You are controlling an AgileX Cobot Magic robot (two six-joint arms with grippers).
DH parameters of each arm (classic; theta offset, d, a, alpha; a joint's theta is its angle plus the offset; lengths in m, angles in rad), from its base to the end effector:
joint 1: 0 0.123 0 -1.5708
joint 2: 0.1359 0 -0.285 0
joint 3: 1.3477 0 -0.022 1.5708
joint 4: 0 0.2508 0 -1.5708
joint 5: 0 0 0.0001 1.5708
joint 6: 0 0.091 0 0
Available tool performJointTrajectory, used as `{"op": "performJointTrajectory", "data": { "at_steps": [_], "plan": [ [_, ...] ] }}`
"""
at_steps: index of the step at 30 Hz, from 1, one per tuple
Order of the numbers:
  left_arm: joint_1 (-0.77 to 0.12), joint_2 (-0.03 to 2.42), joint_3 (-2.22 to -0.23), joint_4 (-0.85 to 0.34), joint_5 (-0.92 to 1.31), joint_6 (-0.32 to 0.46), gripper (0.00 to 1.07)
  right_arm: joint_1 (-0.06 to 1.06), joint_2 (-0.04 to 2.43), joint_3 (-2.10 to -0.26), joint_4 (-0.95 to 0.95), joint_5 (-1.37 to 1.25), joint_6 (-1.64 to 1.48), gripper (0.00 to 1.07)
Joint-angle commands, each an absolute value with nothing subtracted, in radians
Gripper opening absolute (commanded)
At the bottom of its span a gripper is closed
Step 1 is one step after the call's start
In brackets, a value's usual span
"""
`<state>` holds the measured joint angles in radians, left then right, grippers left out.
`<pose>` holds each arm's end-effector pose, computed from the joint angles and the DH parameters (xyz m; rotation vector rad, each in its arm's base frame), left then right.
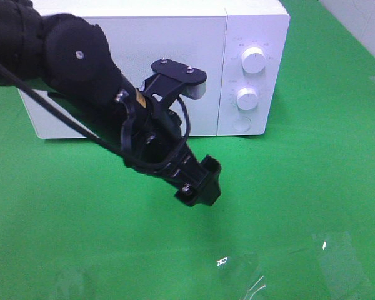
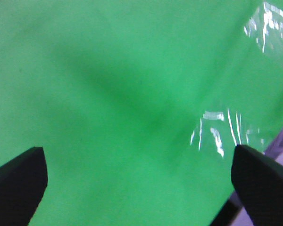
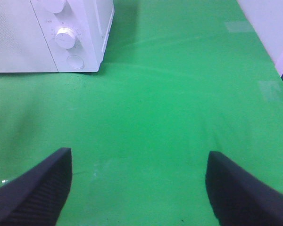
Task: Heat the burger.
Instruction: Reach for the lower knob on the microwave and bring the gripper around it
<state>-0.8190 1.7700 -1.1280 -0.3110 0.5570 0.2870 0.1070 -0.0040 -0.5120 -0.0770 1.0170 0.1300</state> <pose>0.2351 -0.2730 0.1991 1.1598 2.4649 -0.4638 -0.0046 -0.0065 0.2844 0.0251 1.9827 0.0625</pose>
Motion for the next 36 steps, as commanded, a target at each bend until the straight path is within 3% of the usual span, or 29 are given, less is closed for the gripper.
{"op": "performJointTrajectory", "data": {
  "at_steps": [1,4,6,7,8,9,10,15,17,20,21,24,26,29,33,36],
  "plan": [
    [-0.824,1.693,-1.137,-0.189,0.785,0.265,1.0,0.101,-0.029,-0.51,-0.08,1.004,0.132,0.74],
    [-0.823,1.662,-1.137,-0.142,0.838,0.214,1.0,0.101,-0.029,-0.51,-0.08,1.004,0.132,0.74],
    [-0.8,1.627,-1.137,-0.078,0.884,0.107,1.0,0.101,-0.029,-0.51,-0.08,1.004,0.133,0.74],
    [-0.8,1.627,-1.137,-0.078,0.884,0.107,1.0,0.101,-0.029,-0.51,-0.08,1.004,0.133,0.74],
    [-0.765,1.608,-1.137,-0.049,0.907,0.057,1.0,0.101,-0.029,-0.51,-0.08,1.004,0.134,0.74],
    [-0.765,1.608,-1.137,-0.049,0.907,0.057,1.0,0.101,-0.029,-0.51,-0.08,1.004,0.134,0.74],
    [-0.711,1.589,-1.137,-0.045,0.937,0.034,1.0,0.101,-0.029,-0.51,-0.08,1.004,0.134,0.74],
    [-0.582,1.571,-1.137,-0.083,1.017,0.04,1.0,0.101,-0.029,-0.51,-0.08,1.004,0.134,0.74],
    [-0.428,1.562,-1.137,-0.103,1.099,0.04,1.0,0.101,-0.029,-0.51,-0.08,1.004,0.134,0.74],
    [-0.4,1.56,-1.137,-0.105,1.113,0.04,1.0,0.101,-0.029,-0.51,-0.08,1.004,0.134,0.74],
    [-0.338,1.553,-1.137,-0.107,1.146,0.04,1.0,0.101,-0.029,-0.51,-0.08,1.004,0.134,0.74],
    [-0.278,1.537,-1.133,-0.106,1.173,0.042,1.0,0.101,-0.029,-0.51,-0.08,1.004,0.134,0.74],
    [-0.176,1.477,-1.095,-0.105,1.197,0.052,1.0,0.101,-0.029,-0.51,-0.08,1.004,0.134,0.74],
    [-0.15,1.456,-1.077,-0.106,1.197,0.046,1.0,0.101,-0.029,-0.51,-0.08,1.004,0.134,0.74],
    [-0.038,1.308,-0.966,-0.117,1.181,0.032,1.0,0.101,-0.029,-0.51,-0.08,1.004,0.134,0.74],
    [-0.029,1.276,-0.947,-0.116,1.173,0.032,1.0,0.101,-0.029,-0.51,-0.08,1.004,0.134,0.74]
  ]
}}
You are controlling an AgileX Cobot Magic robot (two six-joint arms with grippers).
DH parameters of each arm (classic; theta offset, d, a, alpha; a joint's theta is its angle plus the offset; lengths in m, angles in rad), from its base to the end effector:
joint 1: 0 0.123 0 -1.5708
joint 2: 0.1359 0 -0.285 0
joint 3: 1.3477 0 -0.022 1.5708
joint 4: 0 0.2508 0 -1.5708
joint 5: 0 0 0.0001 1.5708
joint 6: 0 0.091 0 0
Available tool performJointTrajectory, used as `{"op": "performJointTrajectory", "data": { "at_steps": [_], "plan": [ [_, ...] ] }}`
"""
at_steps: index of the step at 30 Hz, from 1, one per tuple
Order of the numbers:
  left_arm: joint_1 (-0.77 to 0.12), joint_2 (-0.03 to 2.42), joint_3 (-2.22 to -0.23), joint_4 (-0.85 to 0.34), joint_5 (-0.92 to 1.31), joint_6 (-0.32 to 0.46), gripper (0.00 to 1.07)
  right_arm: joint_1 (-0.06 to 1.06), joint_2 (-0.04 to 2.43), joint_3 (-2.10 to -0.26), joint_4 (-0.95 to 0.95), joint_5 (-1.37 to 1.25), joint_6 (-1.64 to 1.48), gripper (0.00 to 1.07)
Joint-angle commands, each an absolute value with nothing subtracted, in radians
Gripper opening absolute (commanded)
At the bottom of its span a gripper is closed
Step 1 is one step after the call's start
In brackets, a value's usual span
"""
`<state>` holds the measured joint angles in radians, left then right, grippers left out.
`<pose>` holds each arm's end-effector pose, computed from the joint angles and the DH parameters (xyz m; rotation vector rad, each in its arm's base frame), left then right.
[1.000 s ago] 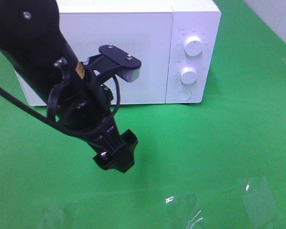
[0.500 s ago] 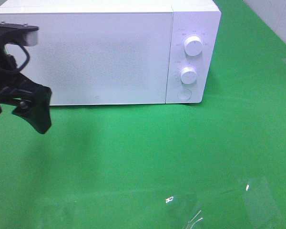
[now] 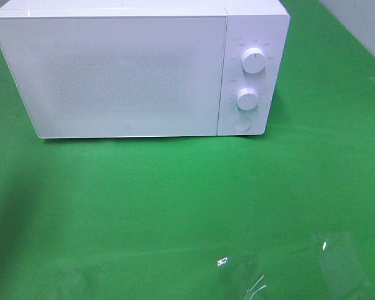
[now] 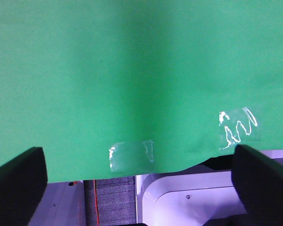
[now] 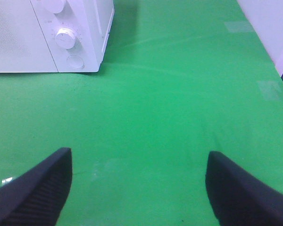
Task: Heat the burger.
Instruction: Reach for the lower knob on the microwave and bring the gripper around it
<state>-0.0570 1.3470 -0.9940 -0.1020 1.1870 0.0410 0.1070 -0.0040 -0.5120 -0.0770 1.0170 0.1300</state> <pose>0.2326 -0.0219 0.2723 0.0987 3.0193 -0.1478 -0.0046 -0.0065 0.2844 0.0251 1.9827 0.0625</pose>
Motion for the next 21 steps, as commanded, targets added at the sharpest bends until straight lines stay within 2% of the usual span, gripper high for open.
{"op": "performJointTrajectory", "data": {
  "at_steps": [1,11,14,18,21],
  "plan": [
    [-0.021,1.217,-0.918,-0.108,1.153,0.032,1.0,0.101,-0.029,-0.51,-0.08,1.004,0.134,0.74],
    [-0.021,0.883,-0.776,-0.075,1.122,0.036,1.0,0.101,-0.029,-0.51,-0.08,1.004,0.134,0.74],
    [-0.021,0.857,-0.759,-0.075,1.119,0.036,1.0,0.101,-0.029,-0.51,-0.08,1.004,0.134,0.74],
    [-0.021,0.647,-0.638,-0.072,1.096,0.036,1.0,0.101,-0.029,-0.51,-0.08,1.004,0.134,0.74],
    [-0.021,0.608,-0.62,-0.068,1.093,0.038,1.0,0.101,-0.029,-0.51,-0.08,1.004,0.134,0.74]
  ]
}}
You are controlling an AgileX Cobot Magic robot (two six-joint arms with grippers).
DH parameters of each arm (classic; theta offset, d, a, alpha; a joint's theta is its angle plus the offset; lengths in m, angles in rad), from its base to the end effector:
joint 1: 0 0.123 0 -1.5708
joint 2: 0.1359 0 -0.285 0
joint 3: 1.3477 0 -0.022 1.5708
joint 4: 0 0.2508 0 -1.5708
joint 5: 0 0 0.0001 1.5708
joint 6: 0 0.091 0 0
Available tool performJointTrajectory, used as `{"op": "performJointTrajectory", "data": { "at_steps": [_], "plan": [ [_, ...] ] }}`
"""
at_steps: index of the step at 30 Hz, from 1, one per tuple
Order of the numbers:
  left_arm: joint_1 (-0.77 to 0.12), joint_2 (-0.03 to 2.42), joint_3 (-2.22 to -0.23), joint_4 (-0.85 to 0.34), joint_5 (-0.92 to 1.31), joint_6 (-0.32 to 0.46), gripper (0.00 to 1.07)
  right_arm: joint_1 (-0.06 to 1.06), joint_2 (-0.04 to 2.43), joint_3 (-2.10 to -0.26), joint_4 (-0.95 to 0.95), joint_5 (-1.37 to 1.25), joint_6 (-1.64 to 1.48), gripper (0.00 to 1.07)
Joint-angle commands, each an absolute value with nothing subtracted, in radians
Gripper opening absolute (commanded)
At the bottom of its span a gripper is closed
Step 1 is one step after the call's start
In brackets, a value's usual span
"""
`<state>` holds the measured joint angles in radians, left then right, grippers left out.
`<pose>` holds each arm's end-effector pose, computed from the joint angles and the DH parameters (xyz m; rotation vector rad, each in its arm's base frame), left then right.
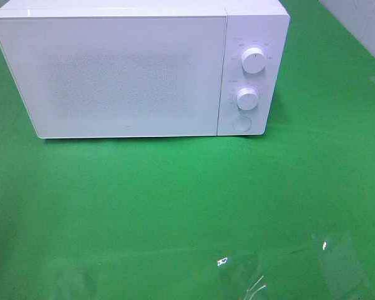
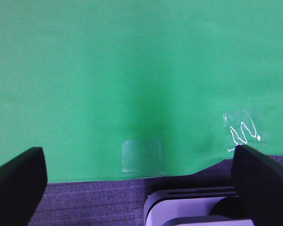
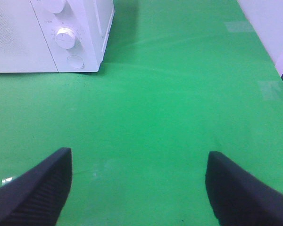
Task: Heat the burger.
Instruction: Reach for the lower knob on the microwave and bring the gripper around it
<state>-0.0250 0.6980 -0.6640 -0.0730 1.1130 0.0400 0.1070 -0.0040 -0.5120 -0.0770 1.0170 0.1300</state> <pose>0.1020 -0.0085 0.2902 0.0655 2.6280 -0.0920 -0.0046 -0.0065 0.2844 0.0251 1.9827 0.0625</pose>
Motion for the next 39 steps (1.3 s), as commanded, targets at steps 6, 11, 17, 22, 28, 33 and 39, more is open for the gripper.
{"op": "performJointTrajectory", "data": {
  "at_steps": [6,11,17,22,28,33,39],
  "plan": [
    [-0.021,0.366,-0.537,-0.045,1.08,0.039,1.0,0.101,-0.029,-0.51,-0.08,1.004,0.134,0.74],
    [-0.021,0.168,-0.511,-0.07,1.035,0.036,1.0,0.101,-0.029,-0.51,-0.08,1.004,0.134,0.74],
    [-0.021,0.022,-0.511,-0.07,1.035,0.036,1.0,0.101,-0.029,-0.51,-0.08,1.004,0.134,0.74],
    [-0.021,-0.016,-0.511,-0.074,1.035,0.036,1.0,0.101,-0.029,-0.51,-0.08,1.004,0.134,0.74],
    [-0.021,-0.016,-0.511,-0.075,1.035,0.036,1.0,0.101,-0.025,-0.51,-0.08,1.004,0.134,0.74],
    [-0.021,-0.014,-0.511,-0.076,1.035,0.036,1.0,0.101,-0.025,-0.51,-0.08,1.004,0.134,0.74],
    [-0.021,-0.013,-0.511,-0.076,1.035,0.036,1.0,0.101,-0.025,-0.51,-0.08,1.004,0.134,0.74]
  ]
}}
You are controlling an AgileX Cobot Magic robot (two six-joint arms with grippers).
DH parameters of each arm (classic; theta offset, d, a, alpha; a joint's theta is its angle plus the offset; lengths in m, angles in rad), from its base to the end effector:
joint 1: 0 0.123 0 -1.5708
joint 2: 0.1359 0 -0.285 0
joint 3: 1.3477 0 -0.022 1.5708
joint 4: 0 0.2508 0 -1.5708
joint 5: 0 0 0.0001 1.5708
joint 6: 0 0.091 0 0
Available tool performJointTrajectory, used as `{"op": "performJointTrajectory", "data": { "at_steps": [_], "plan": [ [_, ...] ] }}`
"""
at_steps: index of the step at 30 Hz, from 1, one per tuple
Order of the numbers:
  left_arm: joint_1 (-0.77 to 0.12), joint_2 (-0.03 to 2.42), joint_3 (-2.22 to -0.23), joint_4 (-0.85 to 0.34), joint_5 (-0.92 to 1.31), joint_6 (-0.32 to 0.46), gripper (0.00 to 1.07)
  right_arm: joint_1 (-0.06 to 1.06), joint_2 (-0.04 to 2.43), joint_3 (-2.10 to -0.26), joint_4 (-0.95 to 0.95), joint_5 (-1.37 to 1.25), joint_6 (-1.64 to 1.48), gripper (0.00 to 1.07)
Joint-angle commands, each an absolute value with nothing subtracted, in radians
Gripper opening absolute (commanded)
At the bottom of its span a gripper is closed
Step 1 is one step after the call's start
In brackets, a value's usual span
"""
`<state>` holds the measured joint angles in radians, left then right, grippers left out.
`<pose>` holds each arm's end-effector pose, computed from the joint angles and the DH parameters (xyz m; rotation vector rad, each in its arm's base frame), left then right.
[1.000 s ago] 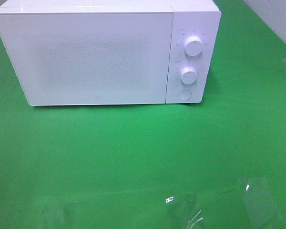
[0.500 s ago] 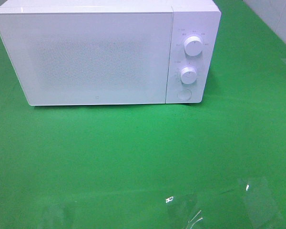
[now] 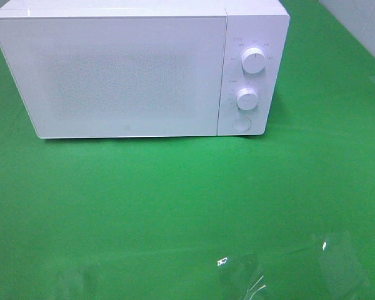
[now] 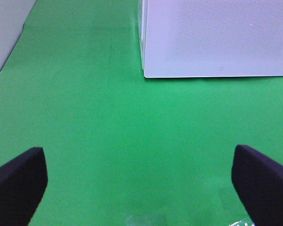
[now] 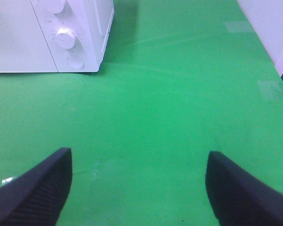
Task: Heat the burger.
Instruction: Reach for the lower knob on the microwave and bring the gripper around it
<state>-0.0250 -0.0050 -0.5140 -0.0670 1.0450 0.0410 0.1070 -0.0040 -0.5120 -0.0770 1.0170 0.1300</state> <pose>-0.0069 -0.0051 0.2826 0.0695 2.0073 -0.0695 -0.0046 -0.0065 0.2844 0.0251 1.9827 0.0625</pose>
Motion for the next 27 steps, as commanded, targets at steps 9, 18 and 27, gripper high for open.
{"op": "performJointTrajectory", "data": {
  "at_steps": [9,18,27],
  "plan": [
    [-0.021,-0.013,-0.511,-0.076,1.035,0.036,1.0,0.101,-0.017,-0.511,-0.081,1.002,0.134,0.74],
    [-0.021,-0.013,-0.511,-0.076,1.035,0.036,1.0,0.101,0.097,-0.537,-0.079,0.871,0.141,0.74],
    [-0.021,-0.013,-0.511,-0.076,1.035,0.036,1.0,0.102,0.257,-0.474,-0.08,0.608,0.142,0.74]
  ]
}}
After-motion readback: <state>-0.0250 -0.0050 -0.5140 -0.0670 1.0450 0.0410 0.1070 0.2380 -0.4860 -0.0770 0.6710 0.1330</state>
